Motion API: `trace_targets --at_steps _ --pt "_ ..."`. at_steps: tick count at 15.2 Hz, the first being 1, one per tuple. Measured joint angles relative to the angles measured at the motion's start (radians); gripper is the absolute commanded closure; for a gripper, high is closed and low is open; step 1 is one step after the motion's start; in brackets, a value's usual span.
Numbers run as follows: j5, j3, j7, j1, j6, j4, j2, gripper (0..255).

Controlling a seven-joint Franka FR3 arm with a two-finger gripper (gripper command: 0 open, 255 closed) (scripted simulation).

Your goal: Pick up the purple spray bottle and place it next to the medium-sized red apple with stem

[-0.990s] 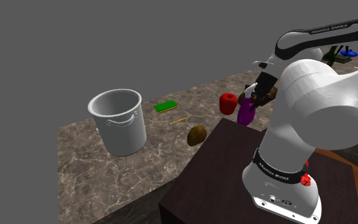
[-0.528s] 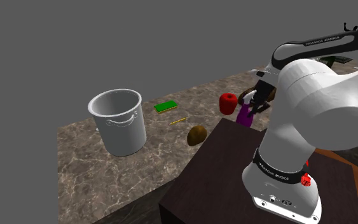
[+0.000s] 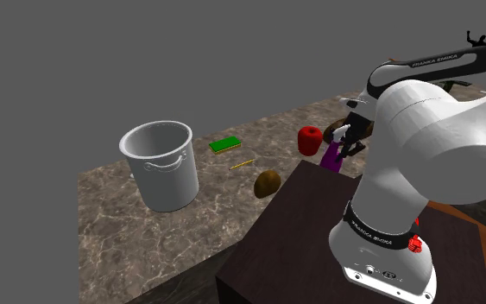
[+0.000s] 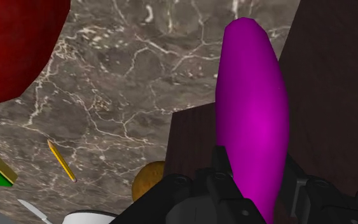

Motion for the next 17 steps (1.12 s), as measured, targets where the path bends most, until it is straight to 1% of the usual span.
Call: trace_targets --at_steps 1,7,11,12,17 --pt "0.0 -0.001 0.001 0.001 0.0 0.0 0.0 0" --pt "0.0 -0.002 0.001 0.001 0.0 -0.003 -0.001 0" --pt "0.067 0.086 -0.031 -0.047 -0.078 0.027 0.015 0" --pt "0.081 0.1 -0.037 -0.048 -0.094 0.041 0.016 0" --pt "0.092 0.114 -0.04 -0.053 -0.107 0.047 0.017 0"
